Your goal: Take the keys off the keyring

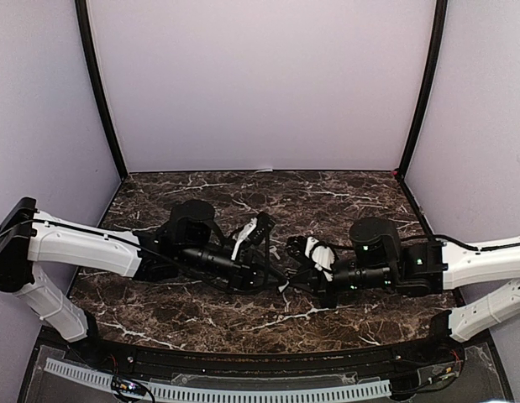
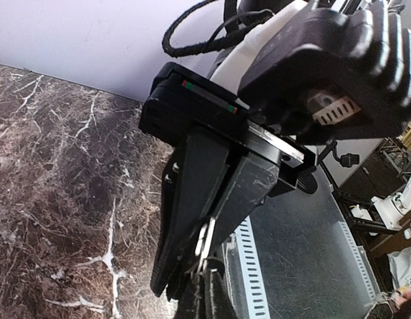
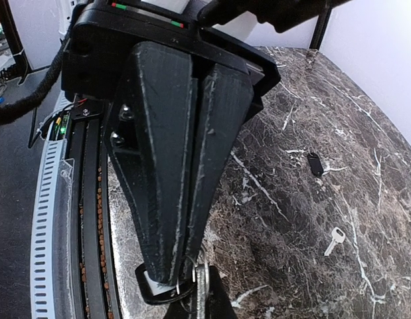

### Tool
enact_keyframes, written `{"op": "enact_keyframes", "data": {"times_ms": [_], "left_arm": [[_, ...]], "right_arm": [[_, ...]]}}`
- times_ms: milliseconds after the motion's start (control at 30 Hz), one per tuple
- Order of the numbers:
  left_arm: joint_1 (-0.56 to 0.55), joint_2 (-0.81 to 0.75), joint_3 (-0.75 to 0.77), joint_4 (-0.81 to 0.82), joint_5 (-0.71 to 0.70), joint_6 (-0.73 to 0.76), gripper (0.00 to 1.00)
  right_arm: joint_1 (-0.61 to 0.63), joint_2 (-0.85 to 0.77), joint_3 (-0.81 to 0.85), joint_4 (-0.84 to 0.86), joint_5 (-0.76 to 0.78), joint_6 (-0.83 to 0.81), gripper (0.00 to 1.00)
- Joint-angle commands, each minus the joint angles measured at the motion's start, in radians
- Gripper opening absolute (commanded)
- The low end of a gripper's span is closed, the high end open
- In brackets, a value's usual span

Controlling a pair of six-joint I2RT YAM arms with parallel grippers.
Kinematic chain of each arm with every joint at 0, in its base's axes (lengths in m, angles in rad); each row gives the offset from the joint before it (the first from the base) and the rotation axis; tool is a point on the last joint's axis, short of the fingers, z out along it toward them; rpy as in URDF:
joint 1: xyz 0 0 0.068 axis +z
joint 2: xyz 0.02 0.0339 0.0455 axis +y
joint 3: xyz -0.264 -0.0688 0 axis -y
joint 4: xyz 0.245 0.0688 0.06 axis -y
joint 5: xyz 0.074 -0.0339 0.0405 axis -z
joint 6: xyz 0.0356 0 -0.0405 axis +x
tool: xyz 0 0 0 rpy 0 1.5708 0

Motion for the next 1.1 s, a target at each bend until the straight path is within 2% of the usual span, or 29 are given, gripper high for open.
{"op": "enact_keyframes", "data": {"times_ms": [0,167,300,367,500,633,933,1067], "left_arm": [[0.003,-0.031,-0.001,0.01,-0.068,0.006,0.07],[0.003,-0.036,-0.023,0.04,-0.12,0.016,0.37],[0.003,-0.06,-0.078,0.103,-0.182,0.032,0.55],[0.003,-0.072,-0.115,0.145,-0.214,0.039,0.6],[0.003,-0.083,-0.172,0.215,-0.275,0.057,0.66],[0.003,-0.06,-0.17,0.231,-0.249,0.068,0.69],[0.004,0.016,-0.103,0.156,-0.279,0.139,0.68],[0.004,0.018,-0.091,0.116,-0.31,0.172,0.64]], "right_arm": [[0.002,-0.012,-0.015,0.099,0.022,0.05,0.0],[-0.001,0.011,-0.028,0.15,0.11,0.115,0.0],[-0.018,0.05,-0.018,0.161,0.15,0.189,0.0],[-0.033,0.072,-0.005,0.153,0.146,0.22,0.0],[-0.065,0.115,0.034,0.114,0.122,0.253,0.0],[-0.098,0.157,0.076,0.063,0.069,0.274,0.0],[-0.14,0.204,0.175,-0.105,-0.083,0.287,0.0],[-0.145,0.209,0.206,-0.183,-0.151,0.276,0.0]]}}
